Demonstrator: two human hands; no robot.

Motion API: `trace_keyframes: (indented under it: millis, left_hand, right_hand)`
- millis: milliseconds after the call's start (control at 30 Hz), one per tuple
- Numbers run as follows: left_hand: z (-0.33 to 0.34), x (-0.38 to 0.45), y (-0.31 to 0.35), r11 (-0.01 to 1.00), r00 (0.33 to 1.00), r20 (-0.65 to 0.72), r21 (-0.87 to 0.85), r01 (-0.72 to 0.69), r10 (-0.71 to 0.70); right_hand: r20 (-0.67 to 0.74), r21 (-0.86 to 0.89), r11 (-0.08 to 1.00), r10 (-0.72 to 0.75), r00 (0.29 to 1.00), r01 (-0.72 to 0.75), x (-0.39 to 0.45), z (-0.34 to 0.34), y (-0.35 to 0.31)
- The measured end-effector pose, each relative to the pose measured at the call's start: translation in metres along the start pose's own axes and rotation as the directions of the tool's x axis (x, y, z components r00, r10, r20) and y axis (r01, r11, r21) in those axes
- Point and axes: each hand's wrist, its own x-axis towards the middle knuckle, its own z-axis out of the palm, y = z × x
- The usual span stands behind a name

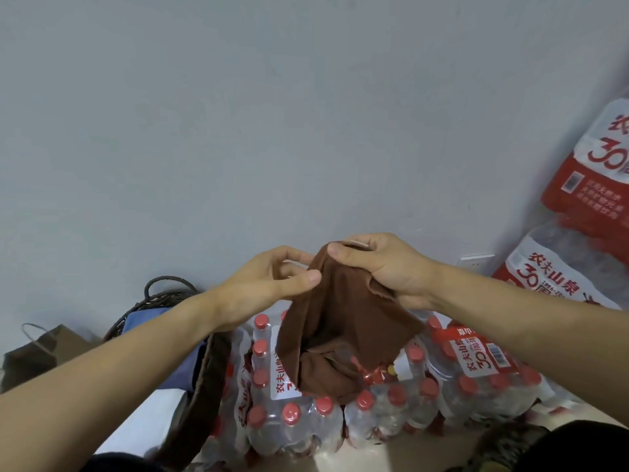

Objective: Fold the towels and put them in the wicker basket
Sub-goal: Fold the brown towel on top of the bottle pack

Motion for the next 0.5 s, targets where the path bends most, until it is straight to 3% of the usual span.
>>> trace_keyframes:
  millis: [100,267,400,500]
  left_hand:
    - [0.013,0.001,0.008,0.998,0.998,-0.016,-0.011,-0.058,0.058]
    - [0.02,0.0,0.016,0.994,0.985,-0.136,-0.026,-0.107,0.103]
    - [0.014,0.0,0.018,0.991,0.976,-0.173,-0.018,-0.134,0.129]
    - [0.012,0.001,0.018,0.987,0.972,-0.185,-0.052,-0.155,0.143]
  right_hand:
    - [0.038,0.041,0.999,-0.024,0.999,0.022,0.0,0.01,-0.001]
    - [-0.015,0.177,0.984,0.013,1.0,-0.01,0.001,0.014,0.002]
    - [0.202,-0.034,0.997,0.072,0.977,-0.067,-0.002,0.009,0.014]
    - [0.229,-0.239,0.967,0.141,0.963,-0.085,-0.001,0.007,0.026]
